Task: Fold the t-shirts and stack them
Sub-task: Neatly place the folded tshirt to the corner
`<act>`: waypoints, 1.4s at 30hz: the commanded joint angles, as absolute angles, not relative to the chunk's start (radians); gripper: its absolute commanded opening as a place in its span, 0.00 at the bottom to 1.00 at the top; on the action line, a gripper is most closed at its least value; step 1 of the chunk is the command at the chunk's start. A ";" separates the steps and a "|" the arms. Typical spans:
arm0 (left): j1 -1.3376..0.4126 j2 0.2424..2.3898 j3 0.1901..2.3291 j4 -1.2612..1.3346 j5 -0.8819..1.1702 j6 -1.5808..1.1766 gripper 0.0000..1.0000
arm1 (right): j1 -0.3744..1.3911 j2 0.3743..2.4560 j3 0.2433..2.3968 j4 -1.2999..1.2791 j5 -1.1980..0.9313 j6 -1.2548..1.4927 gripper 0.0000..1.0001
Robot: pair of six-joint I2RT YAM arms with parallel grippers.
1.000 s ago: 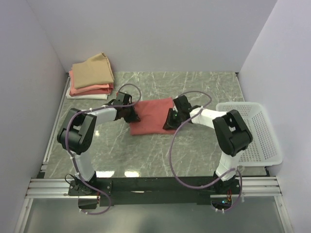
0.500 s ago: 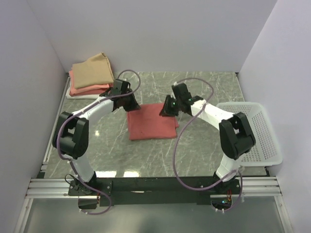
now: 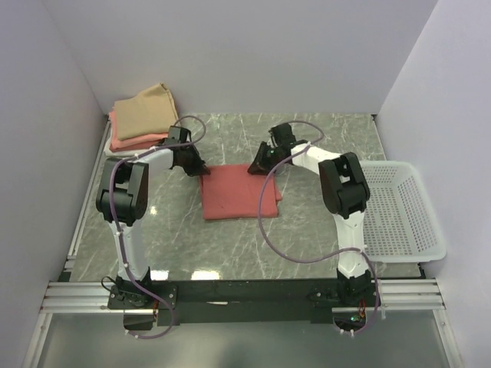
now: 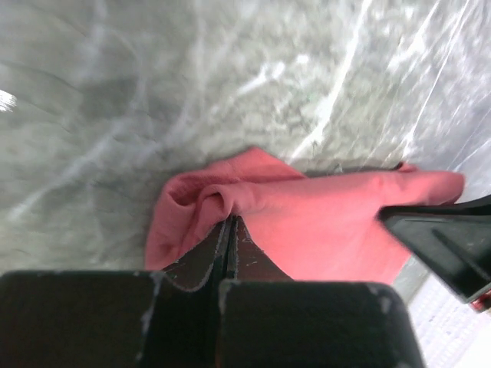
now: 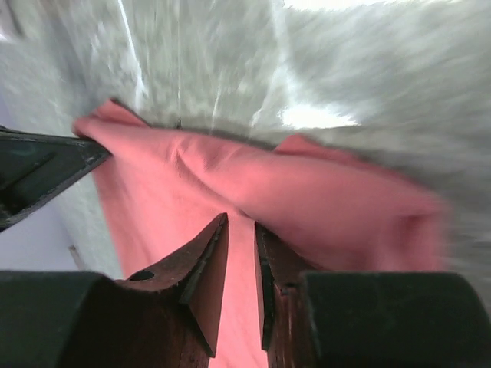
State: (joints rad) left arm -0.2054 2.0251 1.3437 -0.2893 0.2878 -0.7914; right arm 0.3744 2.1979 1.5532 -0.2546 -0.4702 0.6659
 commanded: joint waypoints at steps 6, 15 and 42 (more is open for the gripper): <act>-0.158 2.019 1.367 -0.226 0.331 -0.818 0.01 | 0.238 2.227 1.531 -0.160 -0.647 0.773 0.27; -0.104 1.881 1.402 -0.245 0.335 -0.798 0.20 | 0.222 2.194 1.586 -0.209 -0.657 0.739 0.27; -0.169 1.789 1.088 -0.229 0.302 -0.715 0.66 | 0.273 1.875 1.534 -0.376 -0.459 0.598 0.50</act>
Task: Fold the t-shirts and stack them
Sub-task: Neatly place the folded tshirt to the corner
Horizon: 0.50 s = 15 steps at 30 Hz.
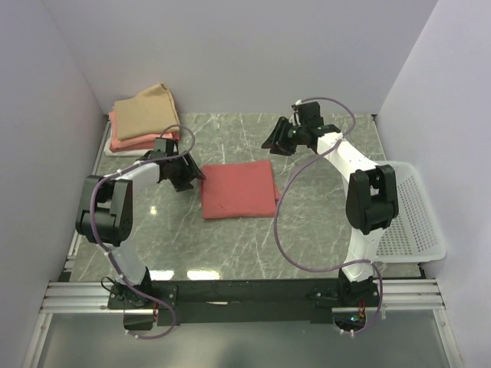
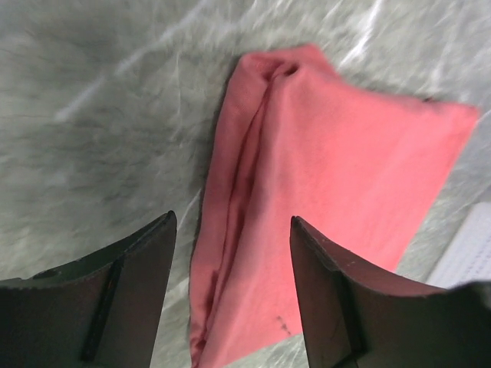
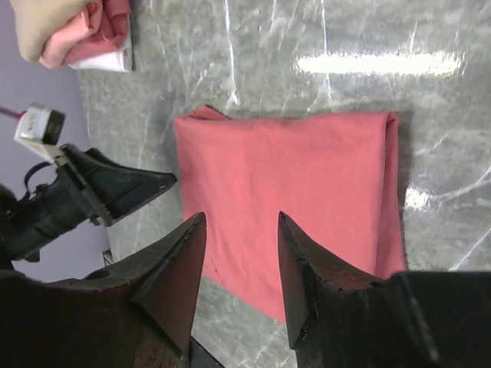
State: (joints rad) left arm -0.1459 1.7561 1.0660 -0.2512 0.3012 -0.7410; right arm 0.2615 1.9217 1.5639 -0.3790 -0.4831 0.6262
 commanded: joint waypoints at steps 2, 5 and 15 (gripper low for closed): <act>-0.178 1.811 1.098 -0.224 0.302 -0.724 0.66 | 0.275 1.859 1.499 -0.361 -0.468 0.603 0.50; -0.193 1.851 1.140 -0.238 0.267 -0.723 0.66 | 0.282 1.845 1.459 -0.330 -0.472 0.606 0.50; -0.293 1.907 1.232 -0.391 0.097 -0.713 0.59 | 0.284 1.796 1.385 -0.301 -0.485 0.609 0.50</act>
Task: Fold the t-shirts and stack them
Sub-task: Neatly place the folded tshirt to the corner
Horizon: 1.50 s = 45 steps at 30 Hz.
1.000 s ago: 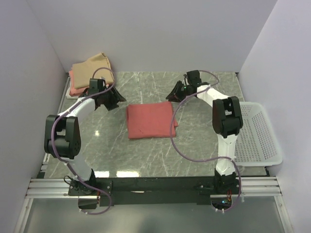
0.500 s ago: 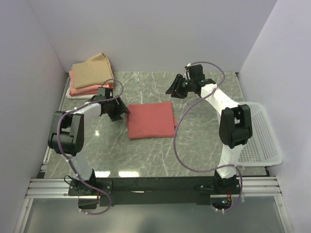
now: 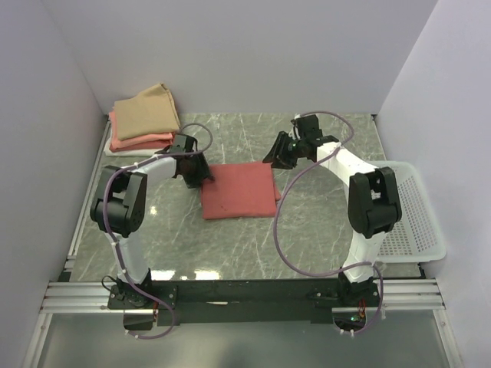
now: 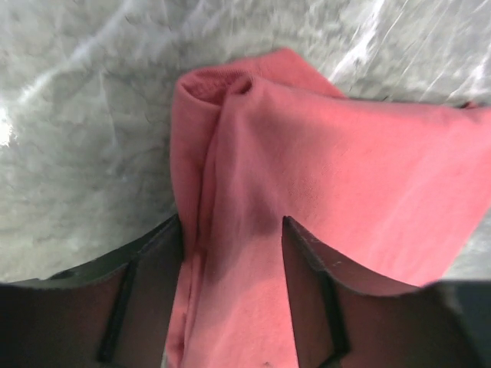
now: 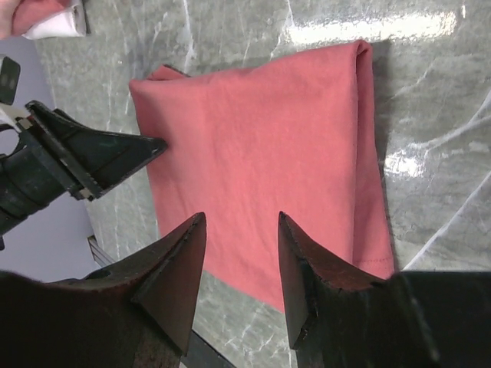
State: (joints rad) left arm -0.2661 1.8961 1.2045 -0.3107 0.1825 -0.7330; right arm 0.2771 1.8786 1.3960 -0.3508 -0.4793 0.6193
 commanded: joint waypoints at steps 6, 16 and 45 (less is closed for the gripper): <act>-0.345 1.966 1.307 -0.431 0.077 -0.729 0.46 | 0.287 1.793 1.368 -0.279 -0.506 0.626 0.49; -0.402 2.137 1.684 -0.684 -0.096 -0.669 0.01 | 0.313 1.753 1.345 -0.291 -0.496 0.621 0.48; -0.180 2.349 2.379 -0.419 -0.505 -0.141 0.00 | 0.485 1.700 1.196 -0.336 -0.377 0.609 0.45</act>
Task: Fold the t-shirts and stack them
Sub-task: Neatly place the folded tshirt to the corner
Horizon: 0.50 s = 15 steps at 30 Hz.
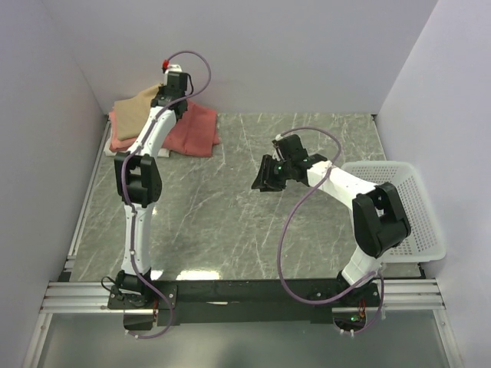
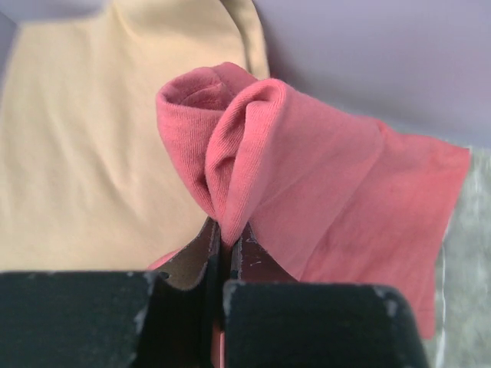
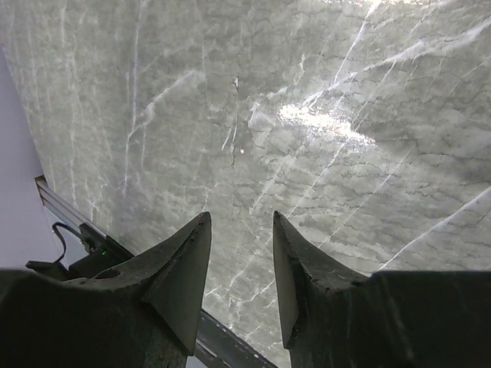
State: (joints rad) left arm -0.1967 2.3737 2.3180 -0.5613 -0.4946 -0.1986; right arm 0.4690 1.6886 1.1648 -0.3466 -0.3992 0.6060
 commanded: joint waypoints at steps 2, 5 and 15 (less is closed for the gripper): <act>-0.167 2.341 2.376 -0.388 -0.488 -0.137 0.00 | 0.494 1.721 1.210 -0.331 -0.374 0.618 0.45; -0.158 2.330 2.375 -0.359 -0.482 -0.120 0.00 | 0.505 1.746 1.216 -0.327 -0.371 0.629 0.45; -0.084 2.253 2.381 -0.310 -0.427 -0.141 0.00 | 0.529 1.796 1.255 -0.347 -0.368 0.630 0.44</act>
State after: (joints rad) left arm -0.1265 2.3703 2.3215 -0.4156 -0.4534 -0.1356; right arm 0.5175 1.7901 1.1934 -0.3546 -0.3828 0.6315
